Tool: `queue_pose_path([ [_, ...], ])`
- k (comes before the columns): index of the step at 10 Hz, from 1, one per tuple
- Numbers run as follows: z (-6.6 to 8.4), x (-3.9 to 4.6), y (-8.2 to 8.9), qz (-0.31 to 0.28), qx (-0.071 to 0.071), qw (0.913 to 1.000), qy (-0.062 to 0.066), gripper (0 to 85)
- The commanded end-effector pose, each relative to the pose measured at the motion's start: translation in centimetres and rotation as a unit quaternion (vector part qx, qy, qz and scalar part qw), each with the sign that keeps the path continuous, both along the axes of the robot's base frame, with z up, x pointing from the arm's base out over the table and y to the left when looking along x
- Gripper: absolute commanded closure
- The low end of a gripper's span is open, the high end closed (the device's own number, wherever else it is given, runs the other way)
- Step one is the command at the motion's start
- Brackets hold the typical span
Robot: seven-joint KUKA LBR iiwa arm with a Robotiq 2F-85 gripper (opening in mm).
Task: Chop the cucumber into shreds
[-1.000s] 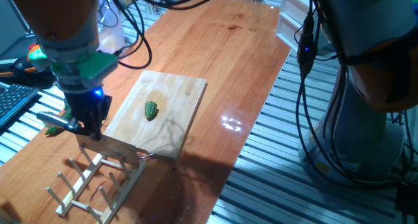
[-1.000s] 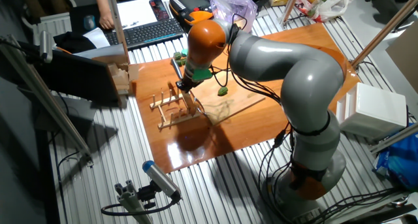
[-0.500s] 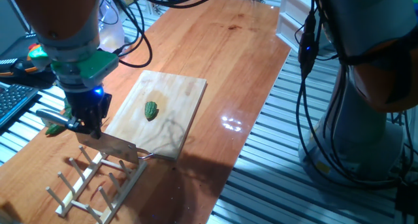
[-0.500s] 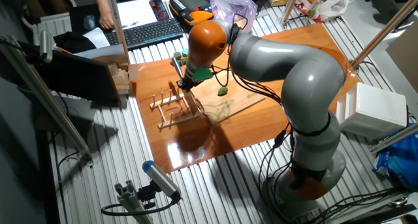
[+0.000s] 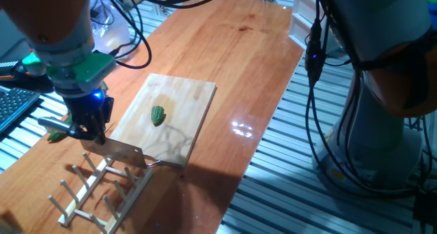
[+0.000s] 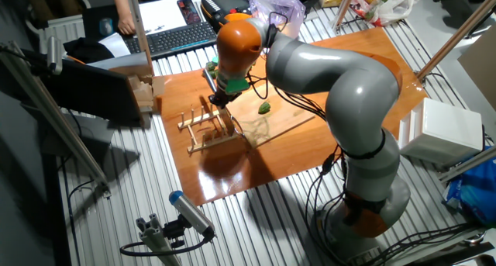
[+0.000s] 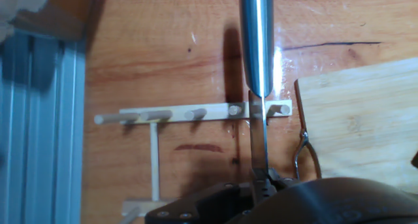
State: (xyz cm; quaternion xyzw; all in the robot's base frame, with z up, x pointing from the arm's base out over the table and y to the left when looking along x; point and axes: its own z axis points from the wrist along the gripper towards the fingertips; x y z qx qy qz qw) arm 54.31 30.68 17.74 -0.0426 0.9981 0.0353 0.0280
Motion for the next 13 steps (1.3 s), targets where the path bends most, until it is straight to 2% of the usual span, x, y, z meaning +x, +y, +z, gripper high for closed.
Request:
queue_pose_path([
  [1, 0.0, 0.0, 0.0, 0.012, -0.029, 0.9995, -0.004, 85.0],
  [2, 0.0, 0.0, 0.0, 0.019, -0.028, 0.9994, -0.004, 85.0],
  [4, 0.0, 0.0, 0.0, 0.015, -0.003, 0.9999, -0.007, 85.0],
  [5, 0.0, 0.0, 0.0, 0.014, -0.003, 0.9999, -0.008, 85.0],
  [7, 0.0, 0.0, 0.0, 0.015, -0.006, 0.9999, 0.006, 85.0],
  [8, 0.0, 0.0, 0.0, 0.013, -0.003, 0.9999, 0.008, 85.0],
  [10, 4.8, 0.08, -2.0, 0.014, 0.003, 0.9998, 0.015, 85.0],
  [11, 6.3, 0.28, -2.9, 0.012, 0.005, 0.9998, 0.013, 85.0],
  [12, 7.3, 0.5, -3.9, 0.012, -0.006, 0.9999, 0.003, 85.0],
  [13, 7.6, 0.77, -5.2, 0.026, -0.025, 0.9993, -0.005, 85.0],
])
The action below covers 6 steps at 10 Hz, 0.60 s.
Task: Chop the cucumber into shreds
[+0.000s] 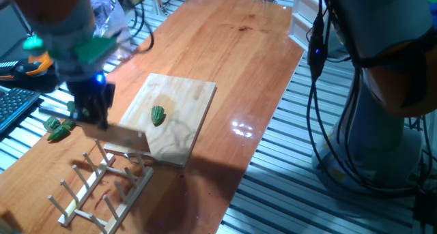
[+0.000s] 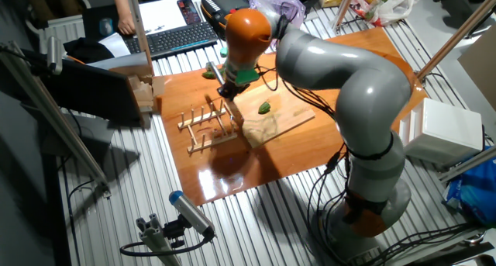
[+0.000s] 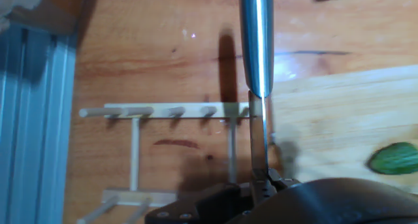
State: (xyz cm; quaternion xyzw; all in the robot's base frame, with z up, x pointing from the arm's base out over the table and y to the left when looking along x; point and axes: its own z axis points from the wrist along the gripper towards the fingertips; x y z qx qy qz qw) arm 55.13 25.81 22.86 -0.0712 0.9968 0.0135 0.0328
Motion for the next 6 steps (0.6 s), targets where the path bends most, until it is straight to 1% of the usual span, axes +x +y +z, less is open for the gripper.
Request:
queue_pose_path([
  [1, 2.5, 0.18, -2.1, 0.009, -0.013, 0.9999, -0.006, 85.0],
  [2, 2.3, 0.36, -3.7, 0.013, -0.018, 0.9997, -0.013, 85.0],
  [3, 1.9, 0.58, -5.1, 0.012, -0.017, 0.9997, -0.015, 85.0],
  [4, 1.1, 0.67, -6.3, 0.009, -0.018, 0.9996, -0.021, 85.0],
  [5, 0.1, 0.88, -7.2, 0.008, -0.023, 0.9991, -0.036, 85.0],
  [6, -0.6, 1.24, -8.0, 0.013, -0.035, 0.9984, -0.042, 85.0],
])
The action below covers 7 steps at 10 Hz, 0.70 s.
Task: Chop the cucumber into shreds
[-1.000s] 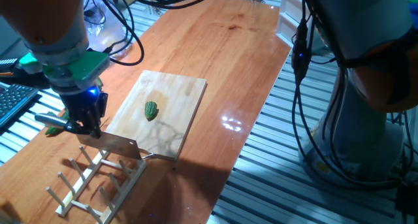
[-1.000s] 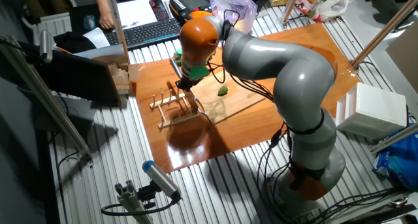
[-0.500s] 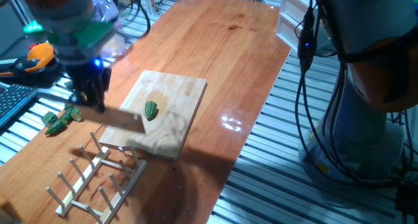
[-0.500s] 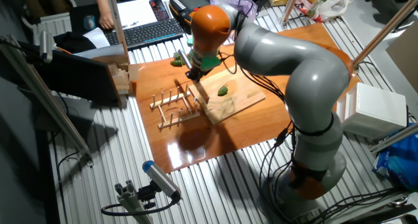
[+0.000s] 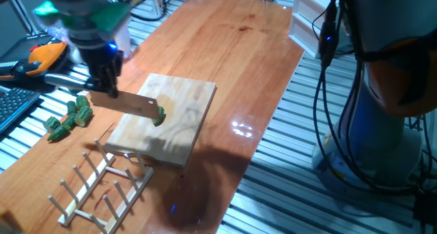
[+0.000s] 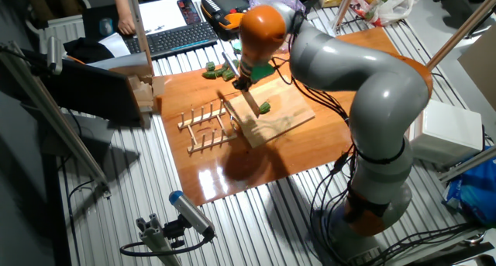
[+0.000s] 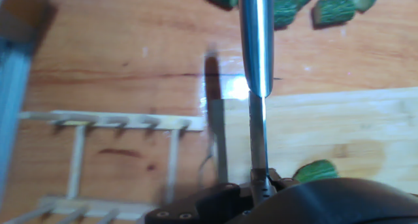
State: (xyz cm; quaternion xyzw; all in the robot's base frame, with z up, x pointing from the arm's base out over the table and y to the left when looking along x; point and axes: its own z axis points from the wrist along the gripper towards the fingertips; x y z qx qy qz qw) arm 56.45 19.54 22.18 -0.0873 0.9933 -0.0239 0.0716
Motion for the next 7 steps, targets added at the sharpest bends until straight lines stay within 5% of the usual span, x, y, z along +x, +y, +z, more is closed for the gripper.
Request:
queue_pose_path([
  [1, -0.6, 0.3, -2.9, 0.01, 0.002, 1.0, -0.001, 85.0],
  [4, -2.4, 0.76, -4.9, 0.02, 0.016, 0.9997, -0.001, 85.0],
  [5, -2.4, 0.76, -4.9, 0.019, 0.027, 0.9992, 0.022, 85.0],
  [6, -2.4, 0.76, -4.9, 0.006, 0.069, 0.9956, 0.063, 85.0],
  [7, -2.4, 0.76, -4.9, 0.003, 0.074, 0.9932, 0.09, 85.0],
])
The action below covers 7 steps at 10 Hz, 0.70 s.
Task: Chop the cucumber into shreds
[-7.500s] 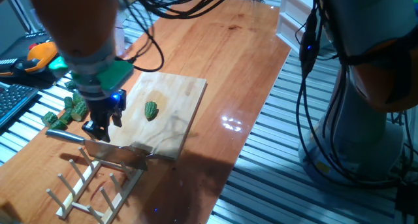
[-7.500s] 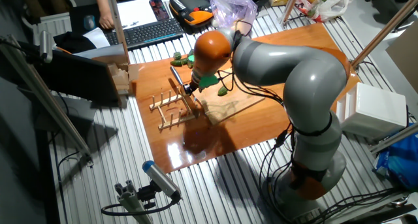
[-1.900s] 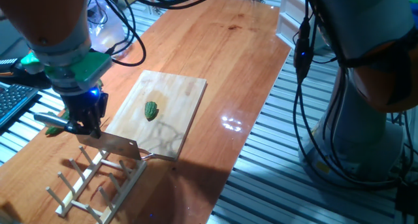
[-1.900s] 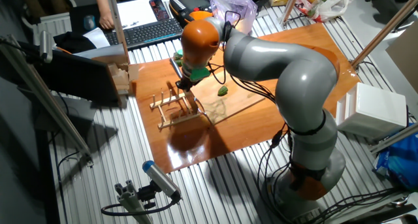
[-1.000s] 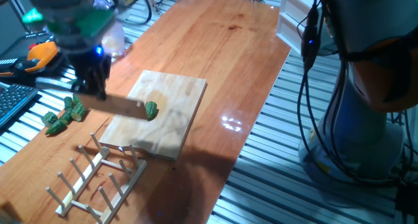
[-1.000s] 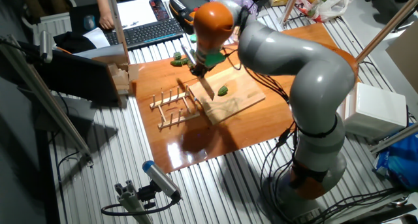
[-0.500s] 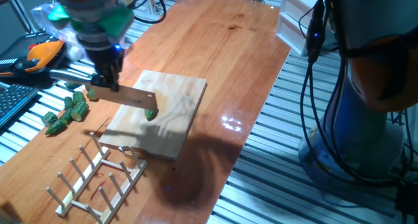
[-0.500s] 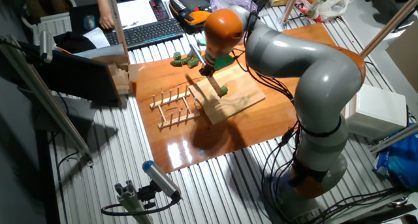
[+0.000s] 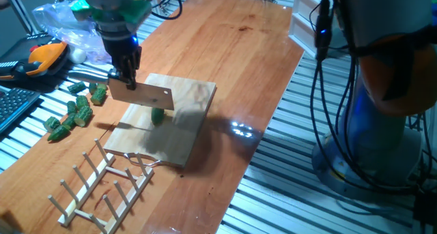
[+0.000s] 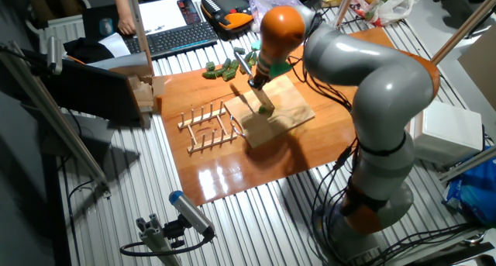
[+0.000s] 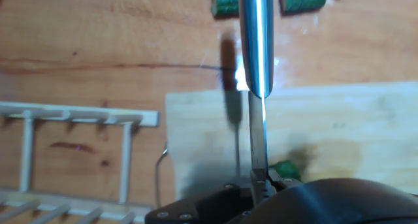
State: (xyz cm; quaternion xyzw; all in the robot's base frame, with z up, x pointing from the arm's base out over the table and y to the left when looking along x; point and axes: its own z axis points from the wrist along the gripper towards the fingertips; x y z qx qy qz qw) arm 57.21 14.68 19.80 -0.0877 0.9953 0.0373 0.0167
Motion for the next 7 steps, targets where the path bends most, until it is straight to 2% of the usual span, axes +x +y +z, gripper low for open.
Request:
queue_pose_path([
  [1, 0.01, 0.0, -0.01, 0.0, 0.022, 0.9992, 0.033, 85.0],
  [2, 0.01, 0.0, -0.01, 0.013, 0.01, 0.9997, 0.02, 85.0],
  [4, 0.01, 0.0, -0.01, 0.037, -0.025, 0.999, -0.006, 85.0],
  [5, 0.01, 0.0, -0.01, 0.044, -0.04, 0.9981, -0.015, 85.0],
  [7, 0.01, 0.0, -0.01, 0.051, -0.052, 0.9972, -0.017, 85.0],
])
